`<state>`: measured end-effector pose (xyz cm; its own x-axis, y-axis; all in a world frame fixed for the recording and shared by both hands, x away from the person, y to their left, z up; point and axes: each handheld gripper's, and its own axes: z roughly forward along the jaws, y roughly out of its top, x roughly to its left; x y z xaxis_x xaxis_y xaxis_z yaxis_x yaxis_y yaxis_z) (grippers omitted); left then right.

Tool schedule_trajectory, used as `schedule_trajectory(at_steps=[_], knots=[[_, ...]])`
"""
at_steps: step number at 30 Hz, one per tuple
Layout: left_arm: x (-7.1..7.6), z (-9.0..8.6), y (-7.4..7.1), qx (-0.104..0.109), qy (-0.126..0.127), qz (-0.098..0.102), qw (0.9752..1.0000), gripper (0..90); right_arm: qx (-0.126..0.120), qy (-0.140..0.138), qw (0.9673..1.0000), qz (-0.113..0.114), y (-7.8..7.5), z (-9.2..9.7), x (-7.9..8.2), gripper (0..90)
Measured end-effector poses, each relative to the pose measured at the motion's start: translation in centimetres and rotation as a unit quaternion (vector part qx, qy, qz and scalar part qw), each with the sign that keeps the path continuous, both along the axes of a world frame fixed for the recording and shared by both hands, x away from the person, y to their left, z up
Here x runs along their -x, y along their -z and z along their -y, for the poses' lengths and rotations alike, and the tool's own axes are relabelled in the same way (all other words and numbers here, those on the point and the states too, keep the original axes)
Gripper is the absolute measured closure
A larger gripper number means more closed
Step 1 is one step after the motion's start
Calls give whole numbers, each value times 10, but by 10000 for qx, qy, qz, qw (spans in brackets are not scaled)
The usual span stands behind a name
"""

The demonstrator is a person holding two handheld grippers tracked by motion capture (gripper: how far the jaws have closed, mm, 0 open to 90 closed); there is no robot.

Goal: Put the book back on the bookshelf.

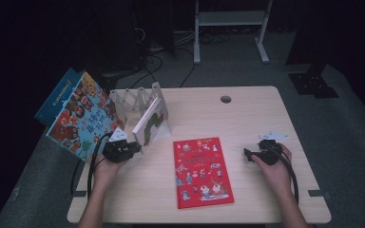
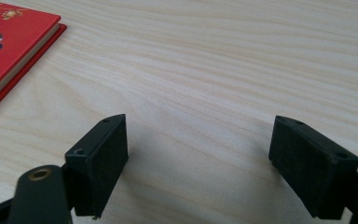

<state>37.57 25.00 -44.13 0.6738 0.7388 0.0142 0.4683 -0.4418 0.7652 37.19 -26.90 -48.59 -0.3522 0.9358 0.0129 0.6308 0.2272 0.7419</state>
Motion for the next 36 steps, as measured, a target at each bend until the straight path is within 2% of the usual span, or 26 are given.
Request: schedule_trajectory(at_steps=[7,17,25,36], knots=[[-1,12,-1,33,157,-108,9998,721,2,0,10000,0,0,0,0,184],[-10,41,1,-15,334,-89,9994,730,1,-1,10000,2,0,0,0,184],[-20,60,4,58,295,-78,9995,728,0,-1,10000,2,0,0,0,184],[-30,73,8,247,216,-60,9994,710,-2,1,10000,0,0,0,0,184]])
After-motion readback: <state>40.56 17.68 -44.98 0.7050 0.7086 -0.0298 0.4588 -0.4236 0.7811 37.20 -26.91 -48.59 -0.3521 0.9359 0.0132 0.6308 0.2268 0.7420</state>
